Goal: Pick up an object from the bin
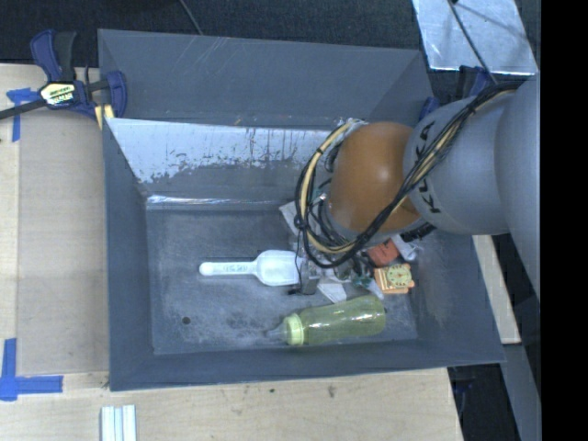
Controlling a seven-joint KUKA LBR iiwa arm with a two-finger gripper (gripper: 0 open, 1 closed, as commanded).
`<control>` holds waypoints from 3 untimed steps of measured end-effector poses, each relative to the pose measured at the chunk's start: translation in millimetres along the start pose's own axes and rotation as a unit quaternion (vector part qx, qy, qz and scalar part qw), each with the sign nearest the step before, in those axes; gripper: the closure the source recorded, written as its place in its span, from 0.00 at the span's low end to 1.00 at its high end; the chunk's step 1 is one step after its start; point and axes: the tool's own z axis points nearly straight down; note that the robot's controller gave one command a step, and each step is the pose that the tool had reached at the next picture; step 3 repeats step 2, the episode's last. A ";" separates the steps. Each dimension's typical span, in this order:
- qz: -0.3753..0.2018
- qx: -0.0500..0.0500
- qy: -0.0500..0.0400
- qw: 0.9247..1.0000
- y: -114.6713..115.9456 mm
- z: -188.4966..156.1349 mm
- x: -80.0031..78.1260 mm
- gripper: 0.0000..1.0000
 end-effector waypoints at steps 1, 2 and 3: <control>0.000 0.000 0.000 1.000 0.0 0.0 0.0 1.00; -0.012 0.001 -0.003 1.000 4.5 -166.2 -15.3 1.00; -0.012 0.001 -0.003 1.000 4.5 -166.2 -15.3 1.00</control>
Offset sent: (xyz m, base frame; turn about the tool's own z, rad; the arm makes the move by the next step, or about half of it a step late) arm 0.0127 0.0061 0.1636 -0.0264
